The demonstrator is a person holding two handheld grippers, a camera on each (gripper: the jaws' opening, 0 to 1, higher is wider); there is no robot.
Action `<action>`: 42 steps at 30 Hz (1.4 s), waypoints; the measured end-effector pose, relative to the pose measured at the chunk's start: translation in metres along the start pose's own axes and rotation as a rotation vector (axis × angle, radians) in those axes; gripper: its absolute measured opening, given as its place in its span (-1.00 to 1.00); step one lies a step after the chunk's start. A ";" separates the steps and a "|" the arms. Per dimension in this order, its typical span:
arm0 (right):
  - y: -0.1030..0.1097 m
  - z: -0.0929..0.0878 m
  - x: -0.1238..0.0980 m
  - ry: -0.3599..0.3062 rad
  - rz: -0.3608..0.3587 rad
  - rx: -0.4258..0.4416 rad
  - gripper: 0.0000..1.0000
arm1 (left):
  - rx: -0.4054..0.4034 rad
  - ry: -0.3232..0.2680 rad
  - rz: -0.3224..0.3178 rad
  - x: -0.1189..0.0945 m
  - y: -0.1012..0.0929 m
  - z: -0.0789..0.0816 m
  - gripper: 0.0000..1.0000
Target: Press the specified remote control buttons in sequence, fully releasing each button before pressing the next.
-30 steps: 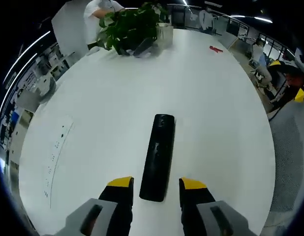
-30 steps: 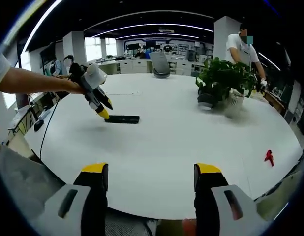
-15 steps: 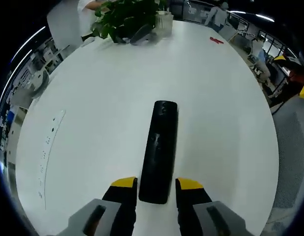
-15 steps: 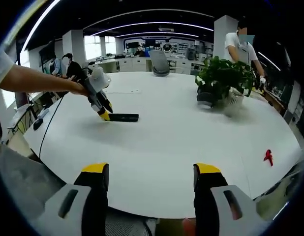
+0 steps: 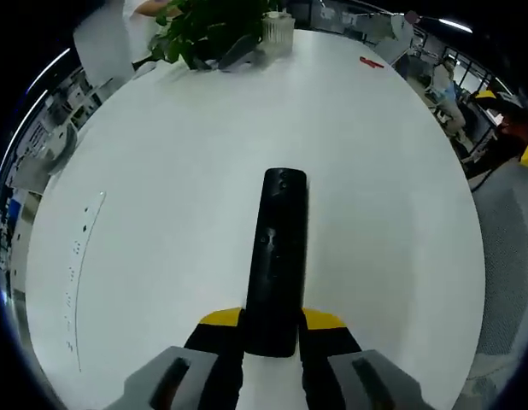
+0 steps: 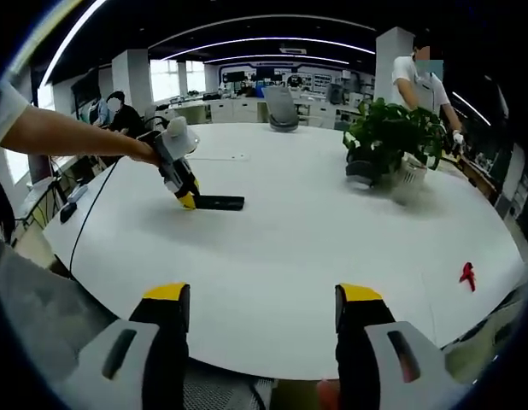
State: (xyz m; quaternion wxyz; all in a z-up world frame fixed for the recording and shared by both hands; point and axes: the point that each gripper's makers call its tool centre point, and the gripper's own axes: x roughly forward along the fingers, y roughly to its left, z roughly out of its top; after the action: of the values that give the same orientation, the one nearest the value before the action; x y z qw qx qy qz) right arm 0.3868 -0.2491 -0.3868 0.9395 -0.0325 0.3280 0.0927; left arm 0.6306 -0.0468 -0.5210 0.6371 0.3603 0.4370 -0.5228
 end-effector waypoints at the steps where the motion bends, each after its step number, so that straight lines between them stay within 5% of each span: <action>1: 0.000 0.000 0.000 0.000 -0.001 0.001 0.43 | 0.003 0.000 -0.001 0.000 0.000 0.000 -0.52; 18: 0.001 0.002 -0.001 -0.008 0.001 -0.006 0.40 | 0.024 0.028 0.004 0.000 -0.006 0.000 -0.55; 42: 0.000 0.012 -0.007 -0.073 -0.009 0.012 0.39 | 0.023 0.009 0.005 -0.004 -0.048 -0.008 -0.55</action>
State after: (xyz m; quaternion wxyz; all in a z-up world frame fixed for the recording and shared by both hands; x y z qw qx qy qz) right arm 0.3888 -0.2488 -0.3736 0.9514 -0.0247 0.2941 0.0878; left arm 0.5818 -0.0471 -0.5202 0.6323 0.3711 0.4328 -0.5246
